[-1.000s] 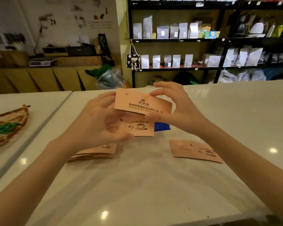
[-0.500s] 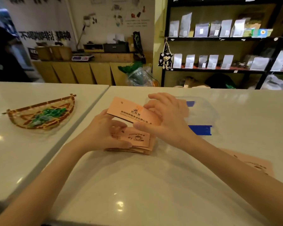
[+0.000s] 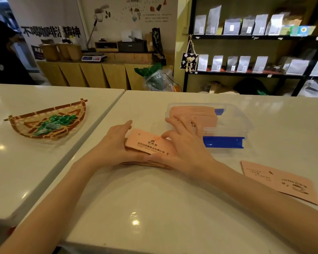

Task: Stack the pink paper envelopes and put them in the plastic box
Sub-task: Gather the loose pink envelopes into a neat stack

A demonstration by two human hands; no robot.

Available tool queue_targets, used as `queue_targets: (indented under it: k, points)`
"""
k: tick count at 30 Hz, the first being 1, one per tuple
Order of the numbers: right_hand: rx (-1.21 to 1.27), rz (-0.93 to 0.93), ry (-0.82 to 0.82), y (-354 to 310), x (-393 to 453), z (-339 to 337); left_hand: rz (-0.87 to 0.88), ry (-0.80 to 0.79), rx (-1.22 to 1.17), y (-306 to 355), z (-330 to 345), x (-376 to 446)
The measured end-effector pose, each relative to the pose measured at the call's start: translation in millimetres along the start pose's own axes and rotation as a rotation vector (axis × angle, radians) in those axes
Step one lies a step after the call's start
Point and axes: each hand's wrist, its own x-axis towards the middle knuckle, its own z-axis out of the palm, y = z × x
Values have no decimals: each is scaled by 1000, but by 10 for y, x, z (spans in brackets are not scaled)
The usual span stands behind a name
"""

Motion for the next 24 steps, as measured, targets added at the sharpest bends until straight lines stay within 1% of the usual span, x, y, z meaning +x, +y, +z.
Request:
queue_targets:
  k: [5, 9, 12, 15, 17, 20, 22, 24]
  points:
    - [-70, -62, -28, 10, -2, 37, 63, -16, 86, 1, -30, -31]
    - [-13, -123, -15, 148, -81, -164, 145, 12, 111, 264, -45, -47]
    - [0, -145, 72, 304, -160, -397, 275, 60, 81, 615, -55, -40]
    - [45, -157, 147, 457, -300, -640, 467, 112, 69, 962, -12, -17]
    - [79, -134, 194, 586, -438, -802, 537, 129, 45, 1184, 62, 21]
    - [62, -44, 269, 809, -693, -1027, 632, 131, 34, 1476, 256, 99]
    - [60, 28, 260, 957, -882, -1138, 657, 59, 27, 1633, 410, 121]
    - [66, 89, 217, 1097, -1074, -1186, 704, -10, 59, 1755, 589, 124]
